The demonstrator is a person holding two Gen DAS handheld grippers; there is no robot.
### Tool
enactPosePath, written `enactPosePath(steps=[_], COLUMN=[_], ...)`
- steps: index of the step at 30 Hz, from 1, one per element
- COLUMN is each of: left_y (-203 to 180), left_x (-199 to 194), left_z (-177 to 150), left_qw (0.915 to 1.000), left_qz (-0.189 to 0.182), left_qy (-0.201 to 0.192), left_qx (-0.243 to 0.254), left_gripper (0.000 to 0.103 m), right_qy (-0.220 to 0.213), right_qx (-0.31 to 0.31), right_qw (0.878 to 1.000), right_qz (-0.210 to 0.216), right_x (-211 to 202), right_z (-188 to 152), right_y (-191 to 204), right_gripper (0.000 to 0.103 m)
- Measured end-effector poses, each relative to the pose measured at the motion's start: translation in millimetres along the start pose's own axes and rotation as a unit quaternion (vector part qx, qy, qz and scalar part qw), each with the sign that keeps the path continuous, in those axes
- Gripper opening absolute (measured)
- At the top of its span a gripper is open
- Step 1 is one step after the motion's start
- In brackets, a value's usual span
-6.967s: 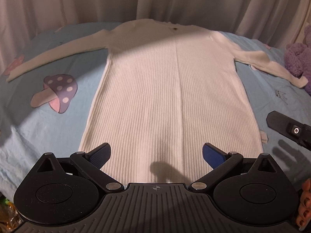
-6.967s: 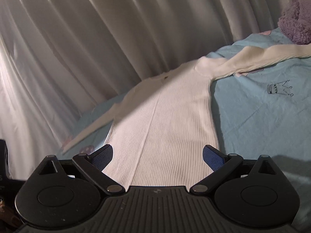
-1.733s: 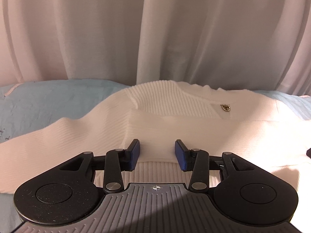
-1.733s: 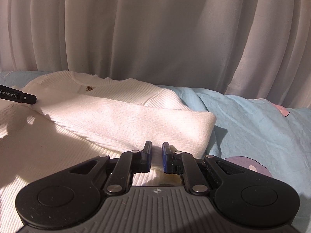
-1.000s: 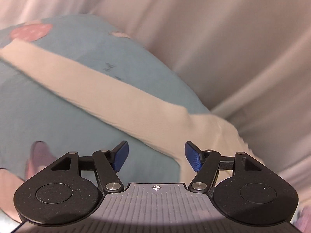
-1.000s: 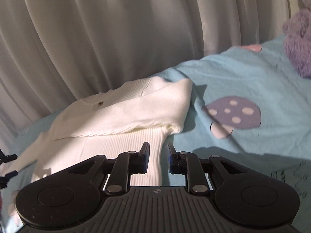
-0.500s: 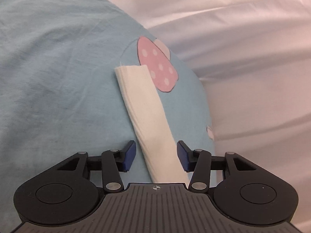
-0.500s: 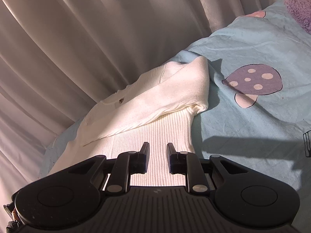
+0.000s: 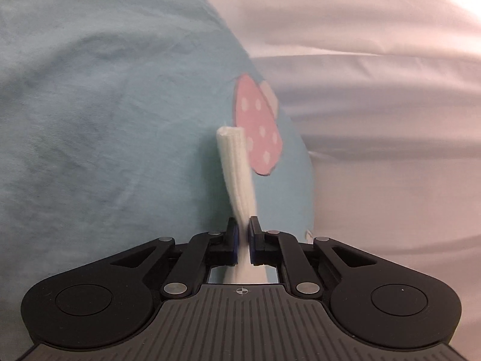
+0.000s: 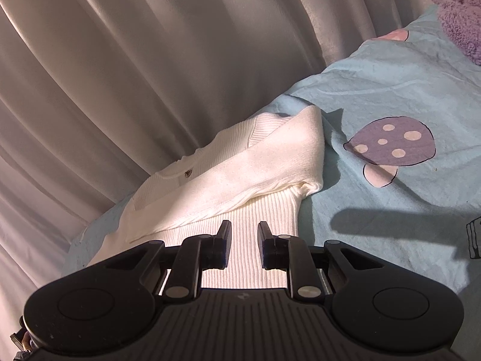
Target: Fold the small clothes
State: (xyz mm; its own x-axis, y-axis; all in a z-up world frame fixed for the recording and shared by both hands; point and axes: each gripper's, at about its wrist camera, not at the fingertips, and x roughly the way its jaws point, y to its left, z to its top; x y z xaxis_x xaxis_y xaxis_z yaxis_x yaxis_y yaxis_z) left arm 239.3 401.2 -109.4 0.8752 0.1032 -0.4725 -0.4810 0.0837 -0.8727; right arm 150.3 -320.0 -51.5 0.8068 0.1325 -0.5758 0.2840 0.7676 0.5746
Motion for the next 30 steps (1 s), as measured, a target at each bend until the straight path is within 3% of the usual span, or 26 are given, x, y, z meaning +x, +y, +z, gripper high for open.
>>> enactPosePath(steps=[2, 4, 6, 8, 9, 11, 13, 14, 15, 17, 20, 23, 26, 28, 30], left_y=[-24, -56, -92, -118, -127, -130, -121, -113, -104, -88, -78, -76, -76, -74, -72], left_x=[-6, -11, -20, -31, -36, -41, -44, -47, -49, -52, -55, -53, -53, -53, -55], left_z=[-18, -51, -104, -168, -208, -279, -330, -350, -361, -367, -350, -318, -298, -291, -287], left_qw=[0.9975, 0.9859, 0.9575, 0.9165, 0.8864, 0.83, 0.7937, 0.7839, 0.7826, 0.7914, 0.8004, 0.817, 0.8363, 0.8427, 0.8407], left_qz=[-0.027, -0.057, -0.099, -0.141, -0.165, -0.193, -0.187, -0.17, -0.15, -0.097, -0.038, -0.009, 0.015, 0.026, 0.039], left_qy=[0.013, 0.048, 0.1, 0.159, 0.2, 0.279, 0.327, 0.333, 0.329, 0.306, 0.255, 0.182, 0.147, 0.145, 0.142], left_qx=[0.064, 0.15, 0.252, 0.339, 0.383, 0.443, 0.478, 0.496, 0.507, 0.52, 0.541, 0.547, 0.528, 0.518, 0.521], left_gripper=[0.008, 0.008, 0.008, 0.009, 0.009, 0.026, 0.049, 0.051, 0.051, 0.052, 0.058, 0.066, 0.073, 0.078, 0.079], right_qy=[-0.003, -0.005, -0.004, -0.001, -0.001, 0.002, 0.005, 0.008, 0.012, 0.023, 0.043, 0.067, 0.09, 0.101, 0.106], right_qx=[0.001, 0.002, 0.004, 0.002, 0.0, -0.003, -0.005, -0.007, -0.01, -0.017, -0.023, -0.032, -0.063, -0.082, -0.105], right_qw=[1.0, 1.0, 1.0, 1.0, 1.0, 1.0, 1.0, 1.0, 1.0, 0.999, 0.998, 0.995, 0.99, 0.988, 0.986], right_qz=[0.001, 0.003, 0.006, 0.01, 0.013, 0.016, 0.018, 0.019, 0.02, 0.024, 0.037, 0.06, 0.083, 0.085, 0.073], right_x=[-1, -1, 0, 0, 0, 0, 1, 2, 4, 9, 25, 51, 84, 104, 122], right_z=[0, 0, -2, -3, -4, -4, -4, -3, -3, -2, -3, -3, -4, -5, -6], right_y=[0, -1, 0, 1, 2, 4, 5, 6, 6, 7, 13, 27, 53, 68, 81], right_gripper=[0.018, 0.018, 0.018, 0.018, 0.018, 0.018, 0.018, 0.018, 0.018, 0.018, 0.021, 0.025, 0.031, 0.032, 0.033])
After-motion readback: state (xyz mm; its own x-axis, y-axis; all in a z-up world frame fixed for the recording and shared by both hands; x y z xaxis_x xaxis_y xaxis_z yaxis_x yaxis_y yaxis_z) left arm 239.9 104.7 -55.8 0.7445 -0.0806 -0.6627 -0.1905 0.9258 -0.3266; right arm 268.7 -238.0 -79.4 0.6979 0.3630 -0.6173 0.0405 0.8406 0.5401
